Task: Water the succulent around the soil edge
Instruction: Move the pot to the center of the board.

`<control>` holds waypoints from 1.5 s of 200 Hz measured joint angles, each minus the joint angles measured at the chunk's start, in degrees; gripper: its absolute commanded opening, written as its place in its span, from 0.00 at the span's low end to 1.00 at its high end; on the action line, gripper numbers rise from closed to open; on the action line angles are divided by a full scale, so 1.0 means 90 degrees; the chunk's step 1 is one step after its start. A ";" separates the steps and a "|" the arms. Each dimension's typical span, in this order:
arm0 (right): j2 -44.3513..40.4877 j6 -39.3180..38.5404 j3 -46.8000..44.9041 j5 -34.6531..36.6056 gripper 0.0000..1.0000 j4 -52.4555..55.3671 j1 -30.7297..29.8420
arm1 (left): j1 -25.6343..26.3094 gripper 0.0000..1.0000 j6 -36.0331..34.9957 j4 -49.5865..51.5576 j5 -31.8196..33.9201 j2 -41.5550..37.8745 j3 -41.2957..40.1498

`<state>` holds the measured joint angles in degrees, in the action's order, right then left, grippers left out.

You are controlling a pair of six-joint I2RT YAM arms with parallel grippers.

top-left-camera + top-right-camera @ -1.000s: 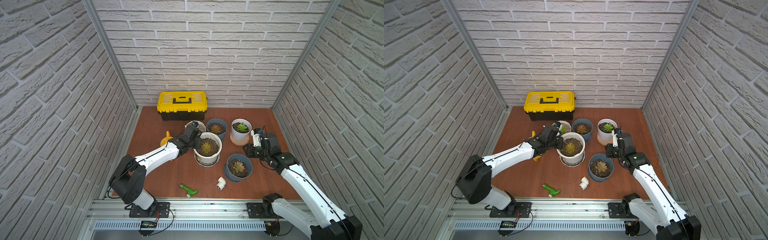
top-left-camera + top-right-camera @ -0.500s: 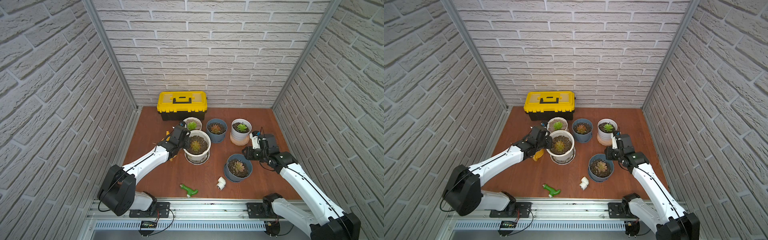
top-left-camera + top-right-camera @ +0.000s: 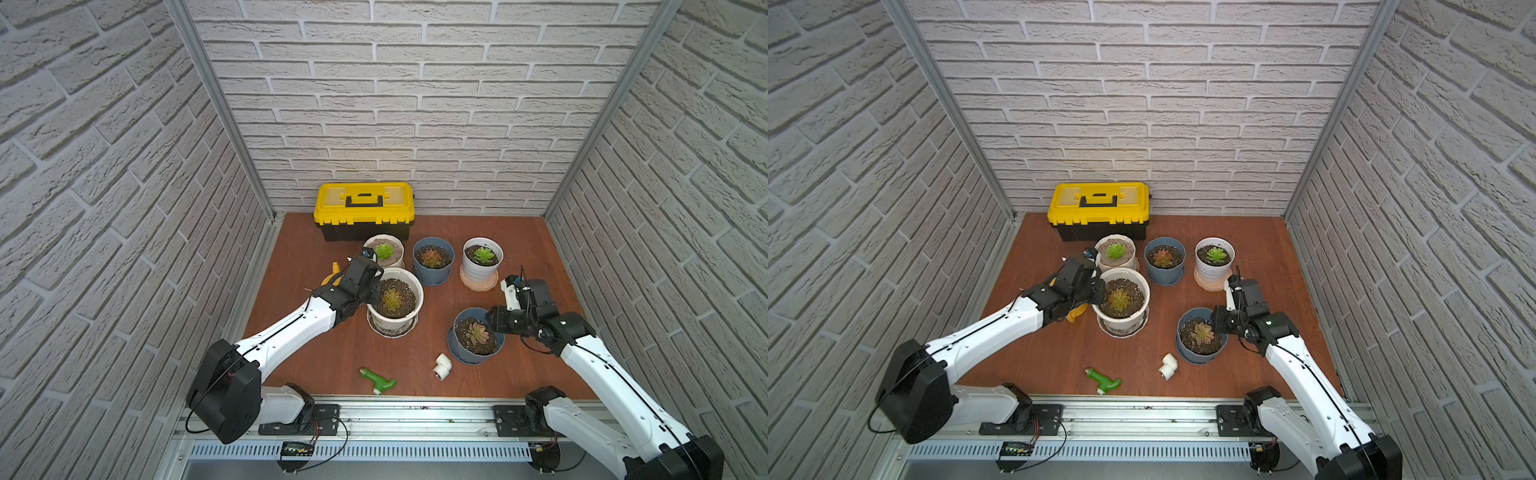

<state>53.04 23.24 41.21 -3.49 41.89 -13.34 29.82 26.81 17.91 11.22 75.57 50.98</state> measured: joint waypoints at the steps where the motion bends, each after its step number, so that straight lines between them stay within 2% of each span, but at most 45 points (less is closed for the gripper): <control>1: 0.0007 0.0002 0.0000 0.0005 0.39 0.0000 -0.0005 | 0.0000 0.14 0.0000 0.0010 -0.0002 0.0000 0.0000; 17: 0.0158 0.0019 -0.0002 0.0124 0.32 -0.0007 -0.0087 | -0.0002 0.21 0.0002 0.0029 -0.0005 0.0000 0.0000; 45: 0.0340 0.0039 -0.0044 0.0311 0.11 -0.0107 -0.0189 | -0.0015 0.33 -0.0029 0.0066 -0.0010 -0.0019 0.0000; 76: 0.0590 0.0158 -0.0102 0.0517 0.03 -0.0413 -0.0260 | -0.0087 0.52 -0.0073 0.0214 -0.0126 -0.0362 0.0000; 95: 0.0736 0.0206 -0.0087 0.0607 0.03 -0.0636 -0.0270 | -0.0087 0.61 -0.0066 0.0243 -0.0238 -0.0872 0.0002; 127: 0.1302 0.0209 0.0240 0.0855 0.03 -0.0923 -0.0282 | -0.0083 0.68 -0.0019 0.0357 -0.0248 -0.1783 0.0000; 171: 0.2501 -0.0046 0.1202 0.1275 0.03 -0.0971 -0.0282 | -0.0085 0.68 0.0151 0.0709 -0.0170 -0.2761 -0.0318; 205: 0.3048 -0.0245 0.1668 0.1411 0.05 -0.1054 -0.0284 | -0.0085 0.68 0.0328 0.1086 0.0056 -0.3189 -0.0755; 269: 0.3079 -0.0532 0.1751 0.1447 0.11 -0.0942 -0.0376 | -0.0085 0.68 0.0792 0.1647 0.0542 -0.4082 -0.1409; 300: 0.2975 -0.0644 0.1751 0.1328 0.23 -0.0767 -0.0381 | -0.0085 0.68 0.0913 0.1681 0.0634 -0.4311 -0.1656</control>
<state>79.81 17.45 56.97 8.47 34.98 -16.78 29.06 35.03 33.04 16.93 36.77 36.07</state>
